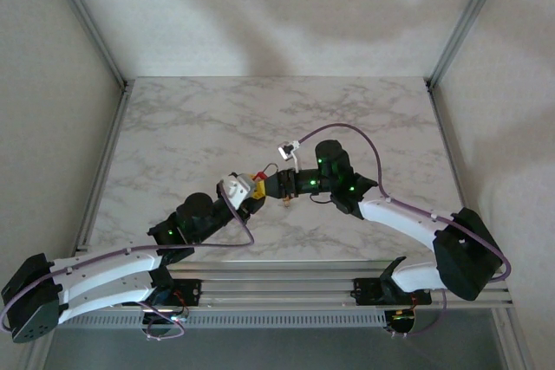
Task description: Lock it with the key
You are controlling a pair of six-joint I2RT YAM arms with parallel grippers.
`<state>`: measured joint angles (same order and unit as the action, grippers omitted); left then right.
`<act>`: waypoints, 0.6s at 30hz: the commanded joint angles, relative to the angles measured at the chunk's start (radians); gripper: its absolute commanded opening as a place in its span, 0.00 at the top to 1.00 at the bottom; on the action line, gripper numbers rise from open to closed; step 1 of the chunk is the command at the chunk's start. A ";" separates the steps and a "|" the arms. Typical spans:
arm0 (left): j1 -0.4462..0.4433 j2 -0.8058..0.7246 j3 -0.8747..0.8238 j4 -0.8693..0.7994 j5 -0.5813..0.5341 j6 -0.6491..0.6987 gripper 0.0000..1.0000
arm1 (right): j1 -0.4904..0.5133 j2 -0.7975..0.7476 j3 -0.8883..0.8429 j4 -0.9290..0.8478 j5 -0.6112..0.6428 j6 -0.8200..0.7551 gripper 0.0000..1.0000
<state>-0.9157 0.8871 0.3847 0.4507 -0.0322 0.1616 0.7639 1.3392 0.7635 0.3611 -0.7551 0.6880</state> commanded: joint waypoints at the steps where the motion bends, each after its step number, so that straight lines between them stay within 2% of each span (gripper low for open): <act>1: -0.007 -0.001 0.034 0.013 0.035 0.006 1.00 | 0.011 0.003 0.030 0.004 -0.013 -0.022 0.59; 9: -0.008 -0.002 0.031 0.014 0.064 0.008 1.00 | 0.013 -0.002 0.029 -0.009 0.014 -0.034 0.76; 14: -0.008 -0.017 0.027 0.029 0.077 0.010 1.00 | 0.012 -0.011 0.027 -0.019 0.038 -0.041 0.92; 16: -0.008 -0.023 0.027 0.032 0.090 0.012 0.95 | 0.013 -0.020 0.025 -0.023 0.054 -0.045 0.99; 18: -0.008 -0.028 0.031 0.030 0.103 0.007 0.79 | 0.013 -0.031 0.016 -0.026 0.078 -0.048 1.00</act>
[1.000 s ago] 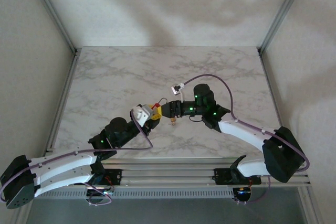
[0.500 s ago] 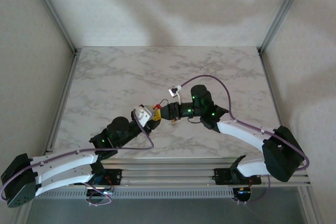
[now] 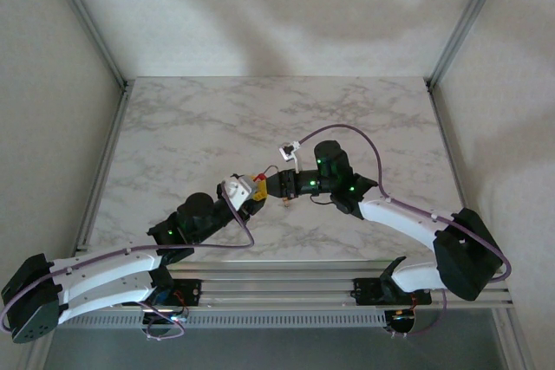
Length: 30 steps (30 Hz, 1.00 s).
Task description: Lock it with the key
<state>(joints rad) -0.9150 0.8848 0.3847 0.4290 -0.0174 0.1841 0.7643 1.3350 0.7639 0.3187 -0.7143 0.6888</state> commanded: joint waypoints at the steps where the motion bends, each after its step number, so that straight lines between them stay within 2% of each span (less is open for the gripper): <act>1: -0.008 -0.027 0.035 0.051 0.095 -0.021 0.72 | 0.013 -0.034 0.013 0.014 0.053 -0.049 1.00; 7: -0.010 -0.034 0.071 0.035 0.131 -0.059 0.51 | 0.003 -0.073 -0.017 0.023 0.114 -0.035 1.00; 10: -0.009 -0.040 0.105 0.016 0.163 -0.091 0.48 | -0.013 -0.093 -0.040 0.044 0.132 -0.003 1.00; 14: -0.012 -0.046 0.157 -0.010 0.196 -0.134 0.46 | -0.081 -0.120 -0.079 0.089 0.147 0.052 1.00; 21: -0.011 -0.081 0.162 0.034 0.204 -0.266 0.41 | -0.162 -0.145 -0.135 0.168 0.138 0.149 1.00; 30: -0.010 -0.077 0.121 0.139 0.129 -0.596 0.30 | -0.232 -0.121 -0.202 0.365 0.078 0.295 1.00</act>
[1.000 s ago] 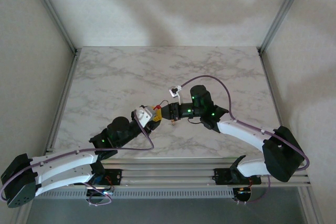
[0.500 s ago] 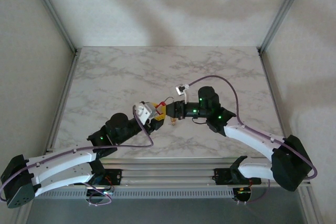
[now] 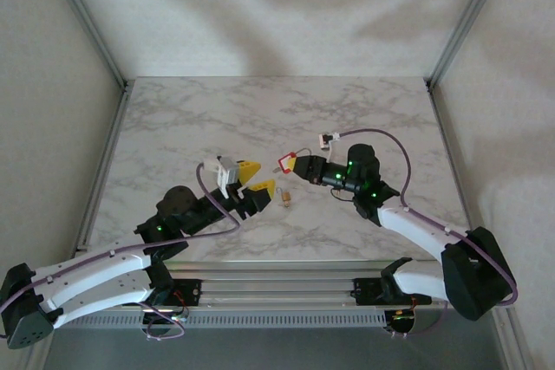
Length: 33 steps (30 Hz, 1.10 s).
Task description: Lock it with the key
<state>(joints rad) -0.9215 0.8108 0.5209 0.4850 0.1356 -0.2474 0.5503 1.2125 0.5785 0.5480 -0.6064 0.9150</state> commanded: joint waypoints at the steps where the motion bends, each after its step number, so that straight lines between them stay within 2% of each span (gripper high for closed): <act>1: -0.002 0.005 -0.020 0.098 -0.033 -0.200 0.30 | -0.025 0.008 -0.022 0.161 -0.038 0.090 1.00; 6: -0.001 0.057 -0.047 0.175 -0.014 -0.264 0.29 | -0.050 0.049 -0.038 0.282 -0.093 0.171 1.00; 10: 0.015 0.096 -0.056 0.196 -0.015 -0.266 0.26 | -0.065 0.051 -0.041 0.306 -0.107 0.189 1.00; 12: 0.035 0.114 -0.088 0.260 -0.011 -0.290 0.24 | -0.070 0.044 -0.043 0.304 -0.114 0.186 1.00; 22: 0.175 0.265 -0.155 0.579 0.162 -0.494 0.25 | -0.079 0.027 -0.048 0.296 -0.126 0.173 1.00; 33: 0.211 0.432 -0.126 0.686 0.272 -0.594 0.25 | -0.080 0.023 -0.046 0.296 -0.136 0.167 1.00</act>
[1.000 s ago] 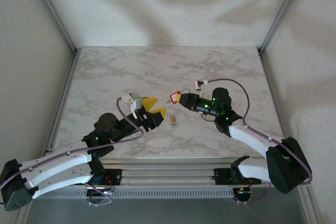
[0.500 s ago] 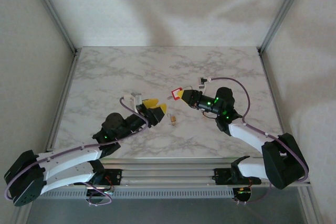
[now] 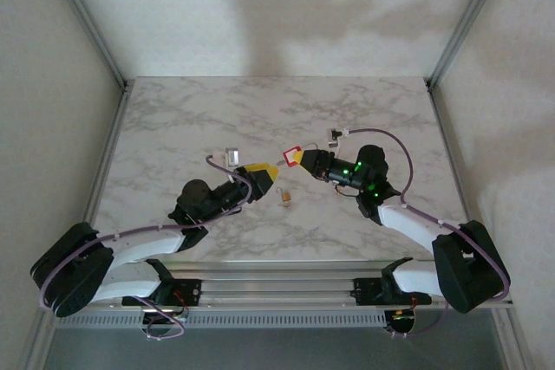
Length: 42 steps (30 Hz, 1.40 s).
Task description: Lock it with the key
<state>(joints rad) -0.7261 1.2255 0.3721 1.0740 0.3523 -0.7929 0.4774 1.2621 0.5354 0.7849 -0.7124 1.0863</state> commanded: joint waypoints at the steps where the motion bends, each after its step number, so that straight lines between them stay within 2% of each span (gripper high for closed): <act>1: 0.017 0.025 0.021 0.113 0.059 -0.055 0.25 | -0.006 -0.024 -0.002 0.059 -0.031 -0.004 1.00; 18: 0.047 0.180 0.063 0.222 0.127 -0.119 0.27 | -0.005 0.023 0.011 0.098 -0.065 0.031 1.00; 42: 0.047 0.219 0.060 0.288 0.192 -0.163 0.33 | -0.001 0.032 0.013 0.099 -0.064 0.032 1.00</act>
<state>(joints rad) -0.6888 1.4418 0.4210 1.2903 0.5064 -0.9466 0.4774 1.2945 0.5354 0.8352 -0.7616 1.1194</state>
